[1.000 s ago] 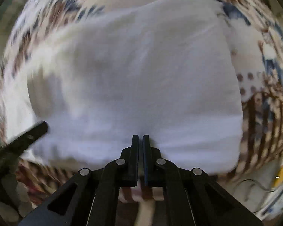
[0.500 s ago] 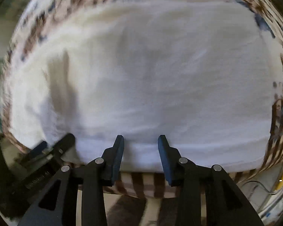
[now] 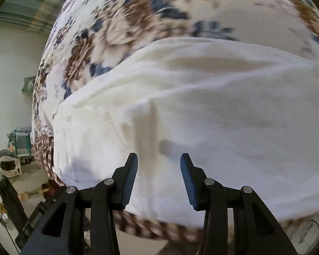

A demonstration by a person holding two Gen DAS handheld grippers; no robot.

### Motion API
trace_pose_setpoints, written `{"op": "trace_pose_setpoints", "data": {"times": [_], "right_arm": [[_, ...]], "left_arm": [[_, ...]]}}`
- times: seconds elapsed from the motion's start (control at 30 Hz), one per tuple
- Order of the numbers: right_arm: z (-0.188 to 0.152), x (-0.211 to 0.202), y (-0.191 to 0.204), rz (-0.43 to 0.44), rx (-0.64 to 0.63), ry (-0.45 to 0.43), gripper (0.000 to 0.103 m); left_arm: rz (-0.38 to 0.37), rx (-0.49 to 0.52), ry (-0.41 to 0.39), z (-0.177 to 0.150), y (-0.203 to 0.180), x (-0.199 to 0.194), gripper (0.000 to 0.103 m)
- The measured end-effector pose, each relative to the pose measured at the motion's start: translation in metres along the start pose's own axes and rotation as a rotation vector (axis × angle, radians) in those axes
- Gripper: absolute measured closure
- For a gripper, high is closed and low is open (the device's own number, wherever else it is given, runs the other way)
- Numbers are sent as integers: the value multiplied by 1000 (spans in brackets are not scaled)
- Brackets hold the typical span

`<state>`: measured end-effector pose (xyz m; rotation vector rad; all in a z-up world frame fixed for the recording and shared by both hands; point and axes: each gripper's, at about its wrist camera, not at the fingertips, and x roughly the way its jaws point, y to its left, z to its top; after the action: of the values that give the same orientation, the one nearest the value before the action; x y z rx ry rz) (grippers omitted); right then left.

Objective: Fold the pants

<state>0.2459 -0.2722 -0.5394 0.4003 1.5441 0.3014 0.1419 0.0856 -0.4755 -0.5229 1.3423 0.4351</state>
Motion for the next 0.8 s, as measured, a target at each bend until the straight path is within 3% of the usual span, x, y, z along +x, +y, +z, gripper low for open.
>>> {"op": "trace_pose_setpoints", "data": {"times": [0.1, 0.17, 0.23, 0.27, 0.33, 0.37, 0.5, 0.67, 0.8], "right_arm": [[7, 32, 24, 95, -3, 82, 58], [4, 27, 24, 81, -16, 70, 58], [1, 26, 23, 64, -17, 71, 58], [-1, 26, 19, 53, -3, 73, 58], [1, 36, 18, 31, 25, 74, 58], [2, 44, 22, 10, 42, 73, 58], [8, 54, 20, -6, 79, 76, 58], [6, 48, 24, -34, 44, 57, 58], [5, 48, 27, -36, 44, 61, 58]], "left_arm": [[35, -163, -23, 2, 37, 2, 0], [36, -271, -13, 14, 69, 15, 0], [-17, -359, 12, 23, 89, 22, 2], [-67, -392, 15, 28, 95, 26, 11], [-168, -409, -16, 35, 98, 27, 41], [-211, -384, -38, 39, 95, 26, 80], [-239, -267, -139, 41, 78, 5, 89], [-301, -171, -241, 44, 60, -22, 91], [-303, -136, -239, 77, 45, -5, 91]]}}
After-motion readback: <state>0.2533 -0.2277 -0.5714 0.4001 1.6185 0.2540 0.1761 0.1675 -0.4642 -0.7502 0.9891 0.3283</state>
